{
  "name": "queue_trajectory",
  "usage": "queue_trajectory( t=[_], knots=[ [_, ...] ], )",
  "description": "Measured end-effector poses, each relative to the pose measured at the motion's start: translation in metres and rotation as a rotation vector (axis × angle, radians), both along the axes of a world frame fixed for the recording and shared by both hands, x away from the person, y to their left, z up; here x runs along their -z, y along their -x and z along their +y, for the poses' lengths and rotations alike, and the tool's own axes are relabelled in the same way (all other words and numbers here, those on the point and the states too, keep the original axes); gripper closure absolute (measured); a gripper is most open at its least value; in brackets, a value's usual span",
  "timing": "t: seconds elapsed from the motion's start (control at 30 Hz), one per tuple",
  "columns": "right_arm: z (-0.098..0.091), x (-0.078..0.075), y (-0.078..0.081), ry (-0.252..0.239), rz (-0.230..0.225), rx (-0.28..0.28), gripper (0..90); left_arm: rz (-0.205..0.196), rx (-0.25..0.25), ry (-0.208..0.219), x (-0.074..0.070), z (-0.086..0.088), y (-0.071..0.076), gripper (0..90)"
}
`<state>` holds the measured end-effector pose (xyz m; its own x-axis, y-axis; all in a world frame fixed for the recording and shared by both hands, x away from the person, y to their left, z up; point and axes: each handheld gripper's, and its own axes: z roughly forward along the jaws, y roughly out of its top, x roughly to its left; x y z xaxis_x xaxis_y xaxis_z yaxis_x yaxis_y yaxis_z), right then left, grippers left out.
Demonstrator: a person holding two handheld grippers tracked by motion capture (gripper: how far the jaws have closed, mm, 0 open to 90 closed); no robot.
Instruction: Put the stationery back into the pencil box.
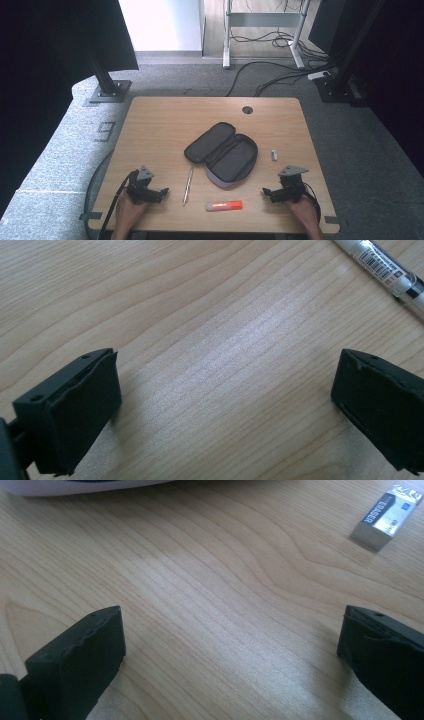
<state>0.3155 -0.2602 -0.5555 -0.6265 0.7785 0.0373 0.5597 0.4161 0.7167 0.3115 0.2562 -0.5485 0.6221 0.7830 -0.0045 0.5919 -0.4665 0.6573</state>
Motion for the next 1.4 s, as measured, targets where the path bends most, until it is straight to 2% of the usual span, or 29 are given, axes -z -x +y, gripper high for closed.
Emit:
queue_trajectory(
  t=[0.17, 0.43, 0.6, 0.83, 1.0, 1.1, 1.4],
  knots=[
    [-0.002, -0.006, -0.001, -0.019, -0.019, 0.021, 0.0, 0.000, -0.001, 0.000, 0.000, 0.000, 0.000, 0.0],
    [-0.005, -0.013, -0.006, 0.004, -0.007, 0.046, 0.2, 0.001, -0.001, 0.000, 0.000, 0.000, 0.000, 0.0],
    [-0.006, -0.018, -0.010, -0.021, -0.018, 0.074, 4.8, 0.001, -0.001, 0.000, 0.000, 0.000, 0.000, 0.0],
    [-0.008, -0.026, -0.017, -0.036, -0.046, 0.088, 12.2, 0.001, -0.001, 0.000, 0.000, 0.000, 0.000, 0.0],
    [-0.011, -0.034, -0.022, -0.083, -0.063, 0.085, 13.0, 0.001, -0.001, 0.000, 0.000, 0.000, 0.000, 0.0],
    [-0.012, -0.038, -0.025, -0.087, -0.074, 0.088, 15.6, 0.001, -0.001, 0.000, 0.000, 0.000, 0.000, 0.0],
    [-0.011, -0.050, -0.041, -0.018, -0.074, 0.091, 23.9, 0.001, -0.001, 0.000, 0.000, 0.000, 0.000, 0.0]
  ],
)
